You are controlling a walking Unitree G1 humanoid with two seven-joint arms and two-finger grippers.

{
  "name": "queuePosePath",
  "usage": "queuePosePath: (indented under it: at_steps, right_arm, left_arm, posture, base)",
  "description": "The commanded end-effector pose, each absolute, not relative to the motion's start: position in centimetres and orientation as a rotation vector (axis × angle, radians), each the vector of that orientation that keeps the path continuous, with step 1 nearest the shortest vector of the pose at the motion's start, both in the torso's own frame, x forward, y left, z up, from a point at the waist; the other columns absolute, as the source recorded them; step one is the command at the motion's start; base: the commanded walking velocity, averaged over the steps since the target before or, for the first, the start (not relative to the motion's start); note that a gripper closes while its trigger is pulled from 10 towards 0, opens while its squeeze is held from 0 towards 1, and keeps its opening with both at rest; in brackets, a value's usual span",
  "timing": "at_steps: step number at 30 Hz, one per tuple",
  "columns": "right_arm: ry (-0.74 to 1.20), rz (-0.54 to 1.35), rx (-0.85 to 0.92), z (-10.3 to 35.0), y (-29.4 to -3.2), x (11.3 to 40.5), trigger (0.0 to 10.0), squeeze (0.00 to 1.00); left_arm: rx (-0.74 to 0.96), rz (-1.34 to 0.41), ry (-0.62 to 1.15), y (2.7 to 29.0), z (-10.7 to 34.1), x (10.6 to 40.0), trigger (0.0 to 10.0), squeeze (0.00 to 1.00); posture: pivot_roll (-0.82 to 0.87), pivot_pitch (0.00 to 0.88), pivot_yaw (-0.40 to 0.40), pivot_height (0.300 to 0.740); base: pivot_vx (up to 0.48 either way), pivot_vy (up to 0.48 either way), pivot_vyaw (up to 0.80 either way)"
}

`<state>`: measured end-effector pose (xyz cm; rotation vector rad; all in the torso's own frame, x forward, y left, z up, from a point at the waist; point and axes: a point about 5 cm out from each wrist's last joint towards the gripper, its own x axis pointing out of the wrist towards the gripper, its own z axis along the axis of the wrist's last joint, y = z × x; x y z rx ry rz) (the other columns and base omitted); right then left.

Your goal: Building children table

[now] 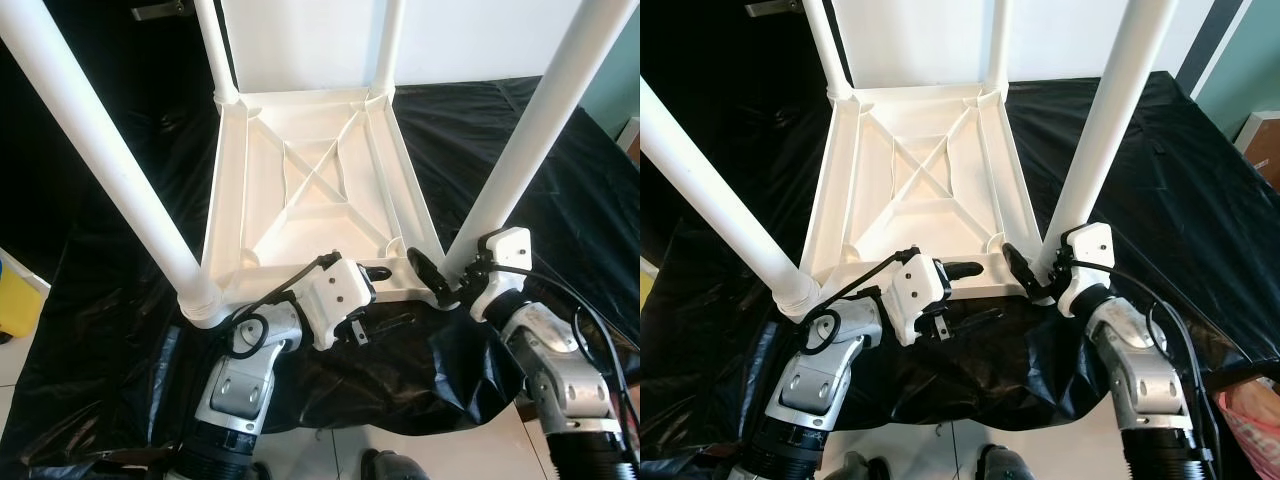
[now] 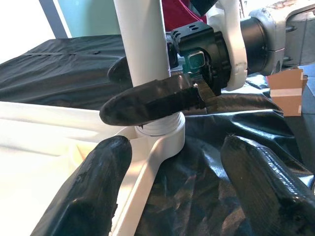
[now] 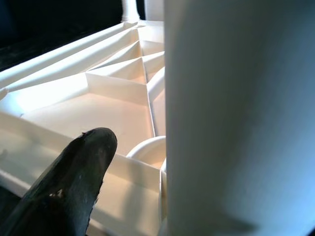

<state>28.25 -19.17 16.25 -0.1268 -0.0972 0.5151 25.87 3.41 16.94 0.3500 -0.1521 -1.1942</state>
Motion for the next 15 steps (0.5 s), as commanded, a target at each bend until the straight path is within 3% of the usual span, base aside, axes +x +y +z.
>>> queuePosePath:
  at_steps: [1,6,7,8,9,10,11,15]
  right_arm:
    - [-0.08,0.554,-0.129,15.8,-18.9,28.4,10.0,0.0]
    - [-0.076,0.567,-0.178,16.0,-19.6,28.8,10.0,0.0]
    - [-0.078,0.57,-0.185,16.0,-19.9,28.9,9.2,0.0]
    - [-0.078,0.57,-0.185,16.0,-19.9,28.9,9.2,0.0]
    - [-0.077,0.569,-0.19,16.0,-20.1,29.0,3.6,0.0]
    - [-0.077,0.569,-0.19,16.0,-20.1,29.0,3.6,0.0]
    - [-0.075,0.569,-0.193,16.0,-20.3,29.0,0.0,0.0]
    - [-0.073,0.572,-0.194,16.0,-20.4,29.1,0.0,0.0]
  left_arm:
    - [0.32,-1.001,-0.169,3.8,17.0,26.7,10.0,0.0]
    - [0.325,-1.005,-0.169,3.9,17.0,26.7,10.0,0.0]
    - [0.326,-1.006,-0.168,3.9,17.0,26.6,10.0,0.0]
    - [0.326,-1.006,-0.168,3.9,17.0,26.6,10.0,0.0]
    - [0.326,-1.009,-0.167,3.9,17.0,26.6,10.0,0.0]
    - [0.326,-1.009,-0.167,3.9,17.0,26.6,10.0,0.0]
    - [0.327,-1.011,-0.167,3.9,17.0,26.6,10.0,0.0]
    - [0.328,-1.013,-0.166,3.9,17.0,26.5,10.0,0.0]
  posture:
    - [-0.14,0.125,0.038,0.74]
    - [-0.14,0.124,0.04,0.74]
    - [-0.14,0.125,0.04,0.74]
    - [-0.14,0.125,0.04,0.74]
    - [-0.14,0.126,0.041,0.74]
    - [-0.14,0.126,0.041,0.74]
    - [-0.14,0.127,0.041,0.74]
    - [-0.14,0.127,0.041,0.74]
  base:
    - [0.0,0.0,0.0]
    - [0.0,0.0,0.0]
    - [0.0,0.0,0.0]
    - [0.0,0.0,0.0]
    - [0.0,0.0,0.0]
    - [0.0,0.0,0.0]
    - [0.0,0.0,0.0]
    - [0.0,0.0,0.0]
